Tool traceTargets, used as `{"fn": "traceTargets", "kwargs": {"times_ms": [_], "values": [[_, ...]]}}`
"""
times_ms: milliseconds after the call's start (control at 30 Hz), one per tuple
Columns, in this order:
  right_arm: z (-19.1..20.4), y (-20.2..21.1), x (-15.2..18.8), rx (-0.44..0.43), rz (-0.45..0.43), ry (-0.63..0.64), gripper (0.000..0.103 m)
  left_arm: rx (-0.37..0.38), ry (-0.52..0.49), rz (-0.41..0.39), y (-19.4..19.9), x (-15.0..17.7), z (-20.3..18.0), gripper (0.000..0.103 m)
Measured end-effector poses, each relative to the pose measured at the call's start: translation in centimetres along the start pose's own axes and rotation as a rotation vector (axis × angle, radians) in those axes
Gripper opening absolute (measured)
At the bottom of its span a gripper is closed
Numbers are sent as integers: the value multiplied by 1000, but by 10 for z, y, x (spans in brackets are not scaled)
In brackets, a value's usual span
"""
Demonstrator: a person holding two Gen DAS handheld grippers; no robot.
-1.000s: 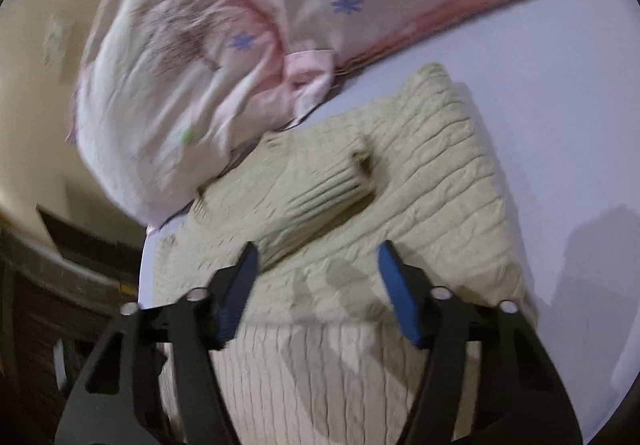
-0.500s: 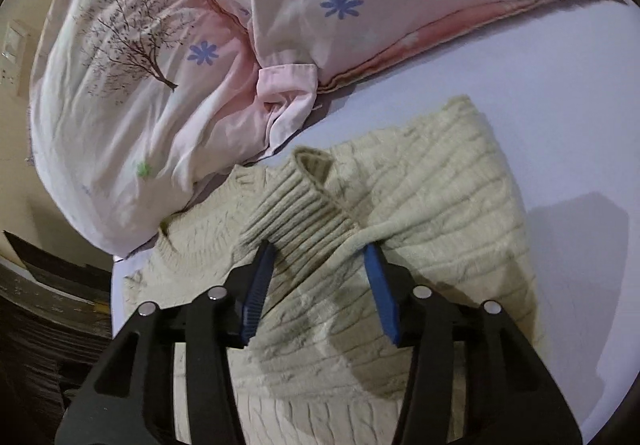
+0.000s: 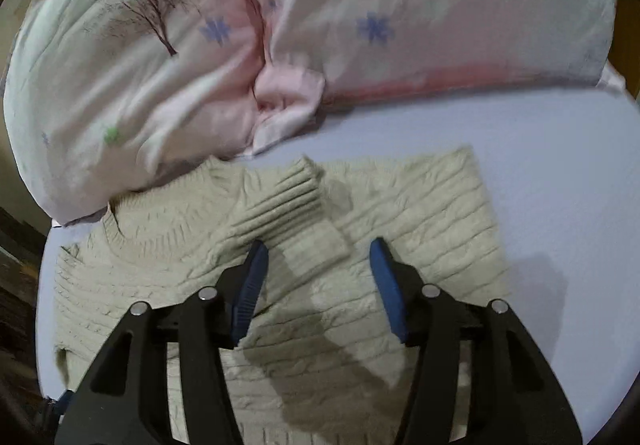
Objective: Fold small clothes
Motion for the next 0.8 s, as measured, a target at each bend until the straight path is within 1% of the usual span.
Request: {"fn": "traceTargets", "kwargs": {"times_ms": [33,67,100,167,267,333,400,467,500,567,600,633,667,700,767,800], "values": [[-1,1,0,-15,1,-5,21,0,3,1,0,0,1,66],[-3,4,0,-62,12,-25,13,0,9,0,1,1,2,67],[-6,9,1,-117,23,-58,9,2,13,-2,2,1,2,67],[-15,22,3,-173,19,-98,9,16,33,-12,6,2,4,67],[-34,49,13,-214,-13,-140,9,42,58,-38,19,4,7,67],[-52,63,29,-216,-12,-170,9,55,75,-63,31,7,10,67],[-62,63,44,-196,13,-160,9,73,92,-79,41,12,13,67],[-69,70,63,-206,36,-151,12,93,118,-94,52,20,16,67],[-74,74,68,-208,31,-149,17,101,134,-98,57,25,19,67],[-92,95,81,-203,7,-142,38,128,173,-98,67,40,22,69],[-105,106,87,-189,-10,-144,59,146,191,-97,71,48,23,70],[-117,113,92,-169,-20,-139,66,156,201,-96,72,52,23,70],[-131,119,102,-143,-19,-132,66,173,218,-93,75,60,23,70],[-141,122,111,-137,-4,-130,66,188,233,-88,77,68,23,70],[-158,124,134,-157,46,-136,63,207,254,-78,78,78,22,70],[-162,125,147,-180,75,-135,59,217,258,-87,79,81,20,70]]}}
Point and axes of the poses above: each gripper's, at about its wrist camera, not at the fingertips, and y roughly against the way its jaws point, z to its left, x to its underside, the point moved 10 cm from there along -y, roughly the way its jaws point, and after that the axes turned 10 degrees about x, right-handed, at the moved point
